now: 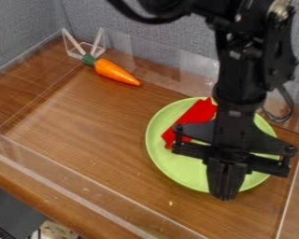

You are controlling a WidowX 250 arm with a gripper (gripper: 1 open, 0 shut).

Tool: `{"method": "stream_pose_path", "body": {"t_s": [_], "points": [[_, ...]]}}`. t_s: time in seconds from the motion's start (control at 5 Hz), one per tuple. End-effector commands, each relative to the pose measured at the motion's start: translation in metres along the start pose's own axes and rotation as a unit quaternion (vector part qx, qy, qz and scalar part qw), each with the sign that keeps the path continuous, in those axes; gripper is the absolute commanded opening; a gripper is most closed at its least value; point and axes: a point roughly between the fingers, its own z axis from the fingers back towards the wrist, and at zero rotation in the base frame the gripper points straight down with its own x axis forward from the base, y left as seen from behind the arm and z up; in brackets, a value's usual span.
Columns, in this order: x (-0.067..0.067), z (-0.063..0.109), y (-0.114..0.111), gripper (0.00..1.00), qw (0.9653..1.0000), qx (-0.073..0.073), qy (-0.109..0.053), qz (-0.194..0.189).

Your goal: Put the red object on the right side

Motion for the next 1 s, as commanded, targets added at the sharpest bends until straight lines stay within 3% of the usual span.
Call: {"method": "stream_pose_path", "body": {"t_s": [0.0,0.2,0.4,0.6,0.8], "points": [[-0.001,0.013,0.0,1.0,0.9996,-0.017,-0.02,-0.001],[-0.001,0.018,-0.001,1.0,0.9997,-0.016,-0.02,0.002],[0.003,0.009,0.002,0.0,0.9996,-0.014,-0.022,0.014],[0.005,0.001,0.005,0.0,0.9993,-0.013,-0.024,0.025],[0.001,0.008,-0.003,0.0,0.9996,-0.006,-0.017,-0.024]]}}
